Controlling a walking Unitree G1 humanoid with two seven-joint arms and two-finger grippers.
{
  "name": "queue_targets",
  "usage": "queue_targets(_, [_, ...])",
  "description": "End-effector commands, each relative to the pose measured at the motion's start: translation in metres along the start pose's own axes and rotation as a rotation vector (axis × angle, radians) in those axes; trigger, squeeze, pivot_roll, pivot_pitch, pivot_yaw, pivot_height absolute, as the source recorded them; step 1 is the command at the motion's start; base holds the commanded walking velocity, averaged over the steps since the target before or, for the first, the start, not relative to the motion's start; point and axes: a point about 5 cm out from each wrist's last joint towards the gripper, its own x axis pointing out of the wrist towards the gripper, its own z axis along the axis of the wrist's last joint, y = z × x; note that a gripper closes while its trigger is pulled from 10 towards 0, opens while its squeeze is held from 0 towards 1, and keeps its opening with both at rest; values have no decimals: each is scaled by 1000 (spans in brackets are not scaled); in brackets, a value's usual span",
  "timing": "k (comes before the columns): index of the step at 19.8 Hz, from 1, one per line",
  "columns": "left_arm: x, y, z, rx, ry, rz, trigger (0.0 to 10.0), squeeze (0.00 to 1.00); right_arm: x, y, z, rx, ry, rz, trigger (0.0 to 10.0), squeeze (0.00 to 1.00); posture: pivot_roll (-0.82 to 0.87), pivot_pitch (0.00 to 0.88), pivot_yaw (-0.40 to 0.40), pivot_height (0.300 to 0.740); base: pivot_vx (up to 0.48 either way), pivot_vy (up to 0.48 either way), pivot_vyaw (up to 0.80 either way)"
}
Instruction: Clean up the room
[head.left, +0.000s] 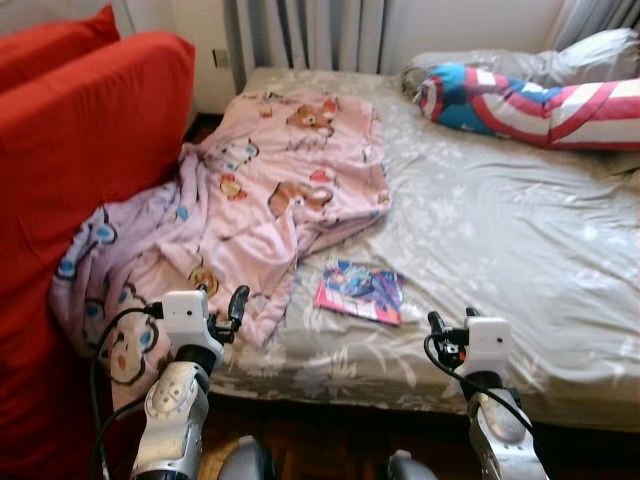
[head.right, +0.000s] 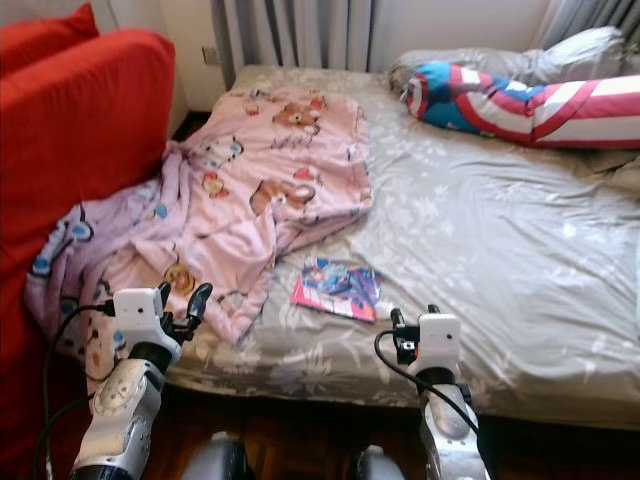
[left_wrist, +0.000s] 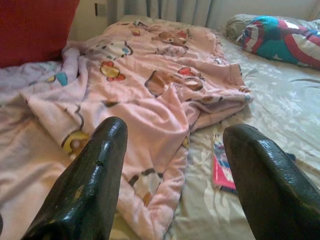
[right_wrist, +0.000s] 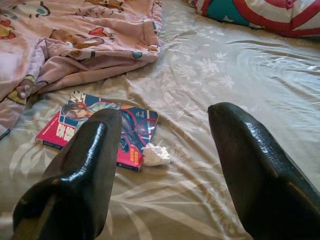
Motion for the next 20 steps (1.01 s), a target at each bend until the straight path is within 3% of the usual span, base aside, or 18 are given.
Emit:
queue_targets(1, [-1, -1, 2, 5, 0, -8, 10000, 0, 0, -1, 3, 8, -17, -8, 10000, 0, -19, 84, -22, 637, 0, 0, 0])
queue_targets(7, [1, 0, 4, 7, 9, -12, 10000, 0, 0, 2, 4, 20, -21, -5, 10000, 0, -20, 88, -16, 637, 0, 0, 0])
queue_targets(18, [4, 0, 7, 6, 6, -13, 10000, 0, 3, 8, 8, 3, -38, 40, 10000, 0, -17, 83, -13, 637, 390, 0, 0])
queue_targets(20, [5, 0, 8, 5, 3, -15, 10000, 0, 2, 11, 9, -6, -46, 63, 10000, 0, -16, 82, -13, 637, 429, 0, 800])
